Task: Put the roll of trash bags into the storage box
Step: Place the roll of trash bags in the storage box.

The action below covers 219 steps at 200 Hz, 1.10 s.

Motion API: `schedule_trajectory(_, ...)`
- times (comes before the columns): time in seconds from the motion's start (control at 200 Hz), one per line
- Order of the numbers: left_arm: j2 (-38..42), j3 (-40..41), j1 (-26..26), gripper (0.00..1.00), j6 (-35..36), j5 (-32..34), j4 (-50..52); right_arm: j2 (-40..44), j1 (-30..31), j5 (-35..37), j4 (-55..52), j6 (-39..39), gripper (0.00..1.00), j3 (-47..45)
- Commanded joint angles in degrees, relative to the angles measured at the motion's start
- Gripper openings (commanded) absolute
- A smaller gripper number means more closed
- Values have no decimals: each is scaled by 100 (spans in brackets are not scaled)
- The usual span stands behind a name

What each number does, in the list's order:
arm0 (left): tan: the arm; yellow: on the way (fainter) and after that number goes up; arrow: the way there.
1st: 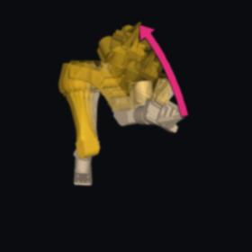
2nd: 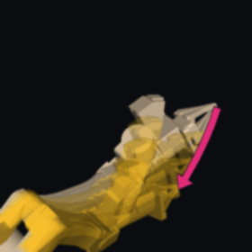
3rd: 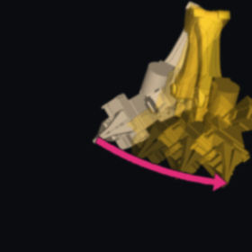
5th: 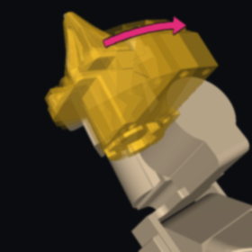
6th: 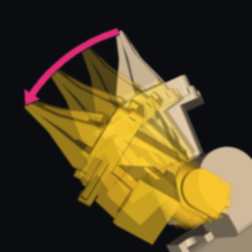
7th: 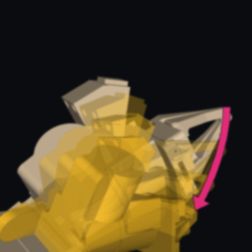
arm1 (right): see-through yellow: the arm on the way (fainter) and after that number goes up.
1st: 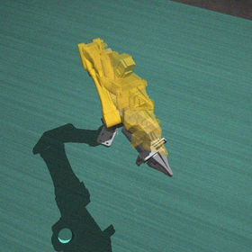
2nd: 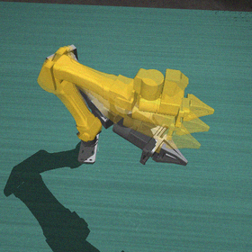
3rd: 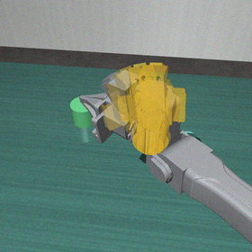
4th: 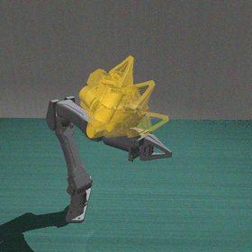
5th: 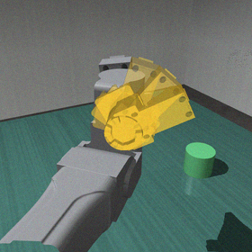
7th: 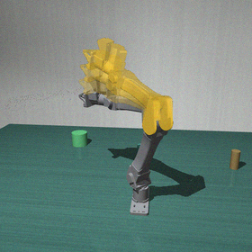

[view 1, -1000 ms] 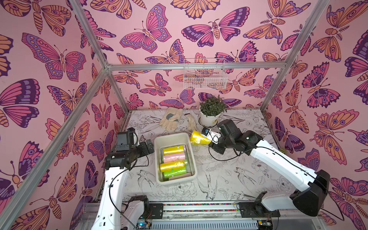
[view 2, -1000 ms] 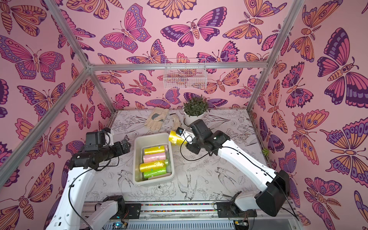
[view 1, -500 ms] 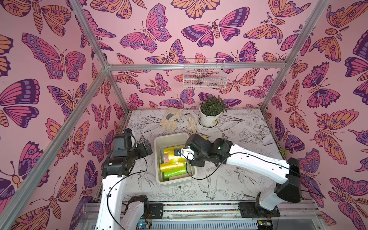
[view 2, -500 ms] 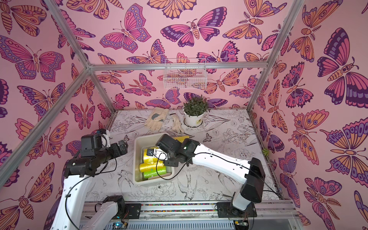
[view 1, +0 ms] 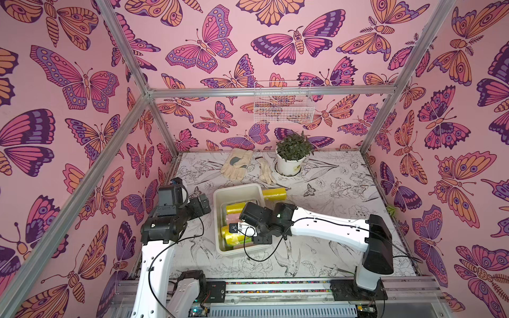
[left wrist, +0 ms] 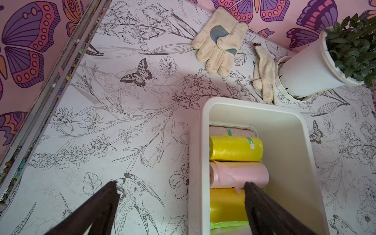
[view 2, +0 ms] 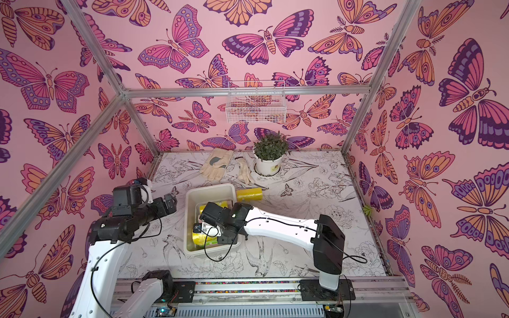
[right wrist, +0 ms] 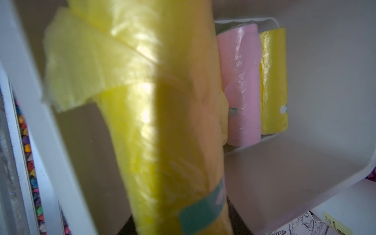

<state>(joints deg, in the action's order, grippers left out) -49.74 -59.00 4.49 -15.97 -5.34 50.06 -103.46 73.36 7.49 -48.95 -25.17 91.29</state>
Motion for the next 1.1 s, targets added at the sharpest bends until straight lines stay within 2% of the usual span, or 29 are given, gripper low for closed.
schedule_trajectory(0.0,11,2,8,100,-47,69,152,-16,20,-129,244,170,27,-26)
schedule_trajectory(0.075,20,2,8,100,-60,60,145,-55,20,-58,278,193,40,-41)
schedule_trajectory(0.19,-5,11,7,100,-56,60,148,-110,20,-5,332,228,52,-101)
schedule_trajectory(0.366,-19,3,6,100,-56,16,144,-242,19,224,411,345,61,-129)
schedule_trajectory(0.766,-19,12,7,100,-66,28,144,-143,30,17,315,419,62,4)
schedule_trajectory(0.926,-19,12,8,100,-55,3,142,324,31,72,511,464,63,-112)
schedule_trajectory(1.092,7,13,3,100,-56,20,139,1083,23,434,1019,333,69,-450)
